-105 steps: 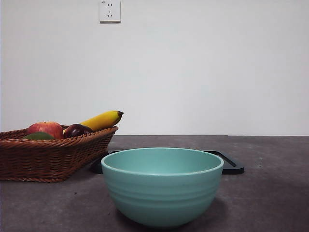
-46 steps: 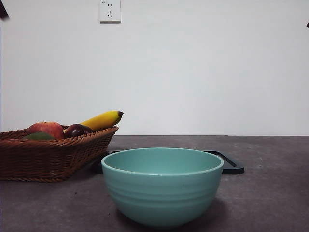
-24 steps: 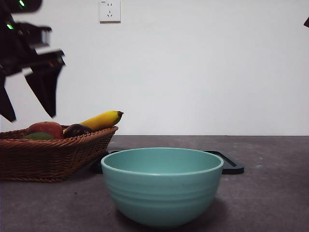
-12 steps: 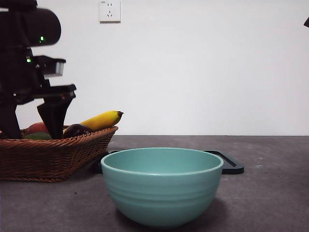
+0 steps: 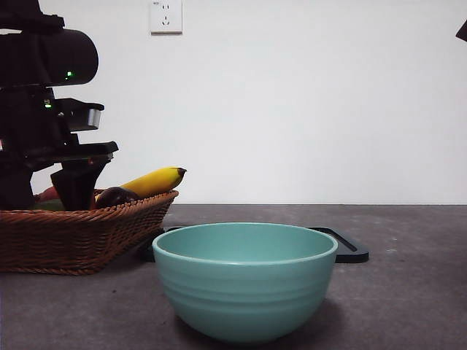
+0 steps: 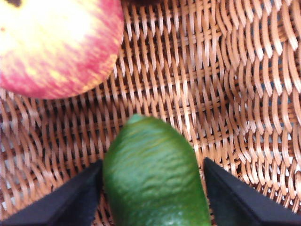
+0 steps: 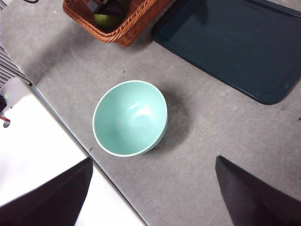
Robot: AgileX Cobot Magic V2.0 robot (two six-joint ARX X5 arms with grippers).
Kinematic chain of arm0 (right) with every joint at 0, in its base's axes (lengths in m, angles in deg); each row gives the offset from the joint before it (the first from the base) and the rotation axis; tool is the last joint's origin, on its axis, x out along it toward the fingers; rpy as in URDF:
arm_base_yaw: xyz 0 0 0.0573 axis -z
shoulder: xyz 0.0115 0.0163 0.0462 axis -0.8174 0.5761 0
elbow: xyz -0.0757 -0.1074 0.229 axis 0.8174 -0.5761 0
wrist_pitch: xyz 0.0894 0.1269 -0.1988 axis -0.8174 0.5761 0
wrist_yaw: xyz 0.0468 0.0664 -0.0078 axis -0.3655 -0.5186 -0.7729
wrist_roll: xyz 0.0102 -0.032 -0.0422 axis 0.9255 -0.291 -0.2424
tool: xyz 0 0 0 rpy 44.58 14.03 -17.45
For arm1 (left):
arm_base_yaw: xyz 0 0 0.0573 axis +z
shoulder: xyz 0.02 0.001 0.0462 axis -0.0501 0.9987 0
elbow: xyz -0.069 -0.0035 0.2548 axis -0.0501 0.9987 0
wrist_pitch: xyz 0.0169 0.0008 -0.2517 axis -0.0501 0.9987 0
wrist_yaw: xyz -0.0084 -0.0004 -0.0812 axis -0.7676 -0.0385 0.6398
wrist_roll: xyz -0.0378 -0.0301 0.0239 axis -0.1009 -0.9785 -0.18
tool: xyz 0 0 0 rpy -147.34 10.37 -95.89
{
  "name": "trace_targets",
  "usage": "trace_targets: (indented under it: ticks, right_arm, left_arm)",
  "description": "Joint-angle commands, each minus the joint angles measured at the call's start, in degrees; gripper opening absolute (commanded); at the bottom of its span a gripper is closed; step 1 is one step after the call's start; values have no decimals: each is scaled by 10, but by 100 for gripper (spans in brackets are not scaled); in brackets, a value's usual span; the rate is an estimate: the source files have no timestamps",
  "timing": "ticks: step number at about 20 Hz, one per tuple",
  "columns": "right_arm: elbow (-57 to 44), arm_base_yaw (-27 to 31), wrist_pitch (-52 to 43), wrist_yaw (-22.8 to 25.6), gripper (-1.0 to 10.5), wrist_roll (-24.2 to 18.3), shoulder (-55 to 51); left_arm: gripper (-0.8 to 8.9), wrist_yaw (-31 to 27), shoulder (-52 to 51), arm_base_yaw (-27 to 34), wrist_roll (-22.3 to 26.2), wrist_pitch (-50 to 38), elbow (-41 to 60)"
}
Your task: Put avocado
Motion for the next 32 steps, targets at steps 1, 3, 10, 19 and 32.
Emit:
trace_targets:
  ticks: [1,3,10,19,32]
  right_arm:
    - [9,-3,-6,0,420,2,5]
    - [9,-3,-6,0,420,2,5]
    - [9,-3,-6,2,419,2,5]
    - [9,-3,-6,12,420,2,5]
    - [9,-3,-5,21,420,3,5]
  left_arm:
    - [300,-3,10,-3,-2,-1,-10]
    - [261,-3,10,-3,-2,-1,-10]
    - [236,-1,-24,-13,-9,41,-58]
    - [236,156,-142,-136,-32,103,-101]
    - [236,73,5,-349,-30,34,-98]
